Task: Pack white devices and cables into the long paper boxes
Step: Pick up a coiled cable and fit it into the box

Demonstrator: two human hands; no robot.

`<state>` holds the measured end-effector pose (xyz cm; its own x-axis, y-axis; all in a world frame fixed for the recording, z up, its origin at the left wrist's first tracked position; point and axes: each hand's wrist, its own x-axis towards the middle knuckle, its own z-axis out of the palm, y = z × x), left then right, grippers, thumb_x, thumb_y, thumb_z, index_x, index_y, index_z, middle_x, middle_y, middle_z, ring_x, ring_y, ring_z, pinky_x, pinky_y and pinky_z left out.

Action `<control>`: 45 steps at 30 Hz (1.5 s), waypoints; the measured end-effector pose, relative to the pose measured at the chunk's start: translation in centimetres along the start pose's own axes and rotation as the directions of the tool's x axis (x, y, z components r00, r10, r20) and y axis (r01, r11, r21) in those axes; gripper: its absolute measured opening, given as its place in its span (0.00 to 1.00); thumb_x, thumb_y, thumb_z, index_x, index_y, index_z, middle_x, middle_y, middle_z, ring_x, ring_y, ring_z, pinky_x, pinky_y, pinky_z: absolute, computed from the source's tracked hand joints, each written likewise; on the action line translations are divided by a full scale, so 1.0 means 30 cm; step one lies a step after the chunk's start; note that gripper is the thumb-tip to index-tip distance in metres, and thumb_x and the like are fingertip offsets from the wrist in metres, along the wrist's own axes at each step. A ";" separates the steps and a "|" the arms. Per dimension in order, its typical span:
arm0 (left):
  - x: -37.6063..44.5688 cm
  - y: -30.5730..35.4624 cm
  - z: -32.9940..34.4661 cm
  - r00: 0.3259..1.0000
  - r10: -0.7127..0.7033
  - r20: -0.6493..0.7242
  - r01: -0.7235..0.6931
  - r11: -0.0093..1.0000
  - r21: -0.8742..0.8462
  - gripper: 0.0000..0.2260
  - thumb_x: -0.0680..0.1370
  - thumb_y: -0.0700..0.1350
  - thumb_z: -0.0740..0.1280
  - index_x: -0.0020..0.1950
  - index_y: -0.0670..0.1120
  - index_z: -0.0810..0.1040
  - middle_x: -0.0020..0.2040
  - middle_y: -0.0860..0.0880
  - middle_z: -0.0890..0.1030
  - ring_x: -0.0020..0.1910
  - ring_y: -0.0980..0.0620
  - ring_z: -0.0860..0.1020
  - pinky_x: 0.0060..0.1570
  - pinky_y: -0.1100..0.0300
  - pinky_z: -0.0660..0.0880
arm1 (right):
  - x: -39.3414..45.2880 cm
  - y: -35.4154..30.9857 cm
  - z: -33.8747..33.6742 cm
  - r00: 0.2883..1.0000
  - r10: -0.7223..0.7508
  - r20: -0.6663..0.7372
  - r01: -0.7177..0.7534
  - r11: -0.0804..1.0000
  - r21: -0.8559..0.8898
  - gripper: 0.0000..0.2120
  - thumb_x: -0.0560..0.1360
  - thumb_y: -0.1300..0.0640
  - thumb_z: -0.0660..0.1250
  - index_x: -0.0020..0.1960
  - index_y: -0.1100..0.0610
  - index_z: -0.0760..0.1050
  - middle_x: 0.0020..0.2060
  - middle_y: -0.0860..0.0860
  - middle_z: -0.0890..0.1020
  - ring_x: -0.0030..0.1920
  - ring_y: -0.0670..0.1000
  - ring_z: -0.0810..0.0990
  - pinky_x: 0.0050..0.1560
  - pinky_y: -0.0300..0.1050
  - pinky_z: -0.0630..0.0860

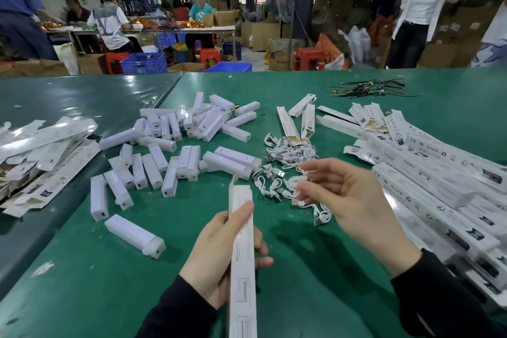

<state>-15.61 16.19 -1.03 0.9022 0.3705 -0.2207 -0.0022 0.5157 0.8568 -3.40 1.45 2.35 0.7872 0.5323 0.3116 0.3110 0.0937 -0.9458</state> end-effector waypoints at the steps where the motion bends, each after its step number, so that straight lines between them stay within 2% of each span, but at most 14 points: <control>1: -0.002 0.001 0.000 1.000 -0.009 0.030 0.009 1.000 0.005 0.21 0.68 0.52 0.69 0.51 0.39 0.69 0.29 0.42 0.75 0.28 0.46 0.78 0.28 0.56 0.78 | 0.005 -0.006 -0.009 1.000 0.007 -0.016 -0.006 1.000 0.031 0.12 0.64 0.58 0.75 0.47 0.58 0.82 0.36 0.57 0.85 0.34 0.52 0.84 0.40 0.40 0.81; 5: -0.010 0.002 0.001 0.983 -0.077 0.166 0.065 0.995 0.074 0.24 0.70 0.55 0.67 0.56 0.37 0.78 0.40 0.38 0.83 0.37 0.42 0.83 0.30 0.52 0.80 | 0.010 -0.018 -0.025 0.999 0.048 -0.007 -0.046 0.983 0.179 0.09 0.64 0.60 0.75 0.44 0.59 0.85 0.34 0.56 0.85 0.32 0.48 0.82 0.36 0.35 0.78; 8: -0.019 -0.008 0.012 0.967 -0.091 0.237 0.076 0.994 0.074 0.22 0.71 0.56 0.66 0.56 0.41 0.76 0.36 0.40 0.79 0.30 0.44 0.79 0.26 0.54 0.78 | 0.006 -0.011 -0.012 0.998 0.055 0.012 -0.056 0.985 0.162 0.08 0.67 0.62 0.73 0.46 0.58 0.85 0.33 0.53 0.85 0.30 0.44 0.78 0.34 0.33 0.75; 12: -0.036 -0.022 0.032 0.938 -0.039 0.344 0.015 0.997 0.073 0.13 0.75 0.60 0.65 0.58 0.64 0.71 0.36 0.40 0.75 0.22 0.46 0.72 0.21 0.57 0.74 | -0.004 -0.001 0.018 0.996 0.062 0.068 -0.067 0.995 0.071 0.09 0.72 0.66 0.72 0.49 0.56 0.82 0.35 0.52 0.85 0.35 0.47 0.80 0.38 0.36 0.77; 14: -0.039 -0.028 0.041 0.931 0.007 0.365 -0.042 0.995 0.089 0.16 0.72 0.61 0.68 0.57 0.67 0.69 0.40 0.39 0.73 0.21 0.46 0.72 0.21 0.56 0.75 | -0.006 -0.001 0.024 0.994 0.077 0.075 -0.080 0.996 0.039 0.08 0.71 0.66 0.73 0.47 0.57 0.79 0.36 0.55 0.85 0.36 0.49 0.81 0.38 0.37 0.77; 17: -0.043 -0.029 0.050 0.925 0.067 0.373 -0.107 0.990 0.088 0.17 0.70 0.57 0.69 0.56 0.65 0.68 0.42 0.41 0.73 0.20 0.47 0.72 0.19 0.54 0.75 | -0.005 -0.005 0.022 0.994 0.067 0.092 -0.071 0.997 0.042 0.05 0.71 0.66 0.73 0.44 0.59 0.82 0.36 0.55 0.86 0.36 0.50 0.81 0.38 0.38 0.76; 21: -0.043 -0.024 0.053 0.934 0.127 0.335 -0.165 0.982 0.087 0.16 0.71 0.54 0.69 0.55 0.66 0.68 0.42 0.41 0.74 0.20 0.46 0.72 0.19 0.51 0.75 | -0.006 -0.015 0.013 0.997 0.041 0.073 -0.045 0.997 0.063 0.08 0.71 0.65 0.73 0.47 0.54 0.84 0.35 0.51 0.86 0.36 0.46 0.80 0.39 0.35 0.76; 26: -0.036 -0.033 0.044 0.924 0.124 0.363 -0.179 0.976 0.121 0.13 0.74 0.52 0.67 0.57 0.62 0.68 0.44 0.40 0.74 0.20 0.46 0.73 0.20 0.52 0.76 | -0.008 -0.023 0.015 0.998 0.014 0.067 -0.020 0.996 0.091 0.11 0.66 0.56 0.73 0.49 0.55 0.83 0.36 0.55 0.85 0.36 0.49 0.79 0.40 0.36 0.77; 29: -0.035 -0.036 0.041 0.918 0.112 0.380 -0.167 0.979 0.114 0.12 0.75 0.51 0.67 0.55 0.61 0.69 0.43 0.41 0.75 0.20 0.46 0.73 0.20 0.52 0.76 | -0.009 -0.021 0.019 0.995 0.010 0.099 -0.019 0.996 0.082 0.11 0.65 0.56 0.73 0.47 0.59 0.81 0.34 0.53 0.84 0.34 0.47 0.79 0.39 0.35 0.77; 33: -0.036 -0.032 0.046 0.907 0.100 0.410 -0.137 0.988 0.064 0.08 0.75 0.50 0.66 0.50 0.60 0.68 0.43 0.41 0.77 0.20 0.47 0.72 0.20 0.51 0.76 | -0.013 -0.021 0.022 0.993 0.019 0.118 -0.028 0.997 0.077 0.11 0.65 0.55 0.73 0.46 0.58 0.82 0.33 0.50 0.84 0.33 0.43 0.80 0.39 0.33 0.76; 37: -0.038 -0.031 0.045 0.878 0.029 0.478 -0.040 0.999 0.013 0.06 0.75 0.51 0.65 0.49 0.58 0.68 0.44 0.41 0.78 0.19 0.47 0.73 0.18 0.54 0.75 | -0.020 -0.019 0.033 0.989 0.063 0.132 -0.068 0.997 0.038 0.13 0.65 0.52 0.73 0.47 0.56 0.82 0.35 0.54 0.85 0.35 0.46 0.81 0.39 0.36 0.75; 40: -0.031 -0.030 0.038 0.859 -0.008 0.512 0.034 0.999 -0.040 0.05 0.75 0.51 0.65 0.43 0.56 0.70 0.44 0.41 0.79 0.18 0.48 0.72 0.17 0.59 0.74 | -0.030 -0.016 0.046 0.970 0.116 0.212 -0.124 0.992 0.028 0.11 0.66 0.53 0.73 0.45 0.58 0.81 0.34 0.53 0.85 0.34 0.47 0.81 0.38 0.38 0.77; 43: -0.015 -0.022 0.025 0.844 0.010 0.536 0.062 0.991 -0.116 0.08 0.72 0.52 0.71 0.43 0.58 0.72 0.42 0.40 0.78 0.17 0.48 0.71 0.16 0.62 0.72 | -0.034 -0.013 0.052 0.962 0.125 0.241 -0.137 0.990 0.035 0.07 0.68 0.56 0.74 0.43 0.58 0.83 0.34 0.52 0.85 0.35 0.45 0.81 0.39 0.38 0.77; 45: -0.006 -0.020 0.016 0.822 0.014 0.570 0.082 0.986 -0.143 0.19 0.69 0.49 0.77 0.49 0.58 0.69 0.42 0.39 0.77 0.17 0.48 0.72 0.17 0.60 0.73 | -0.034 -0.013 0.055 0.969 0.116 0.217 -0.126 0.991 0.034 0.07 0.66 0.54 0.75 0.41 0.57 0.83 0.33 0.51 0.84 0.36 0.44 0.81 0.42 0.36 0.75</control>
<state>-15.55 15.45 -1.29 0.9871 -0.1285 0.0961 0.0105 0.6495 0.7603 -5.21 2.26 2.26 0.6832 0.7094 0.1728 0.1914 0.0544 -0.9800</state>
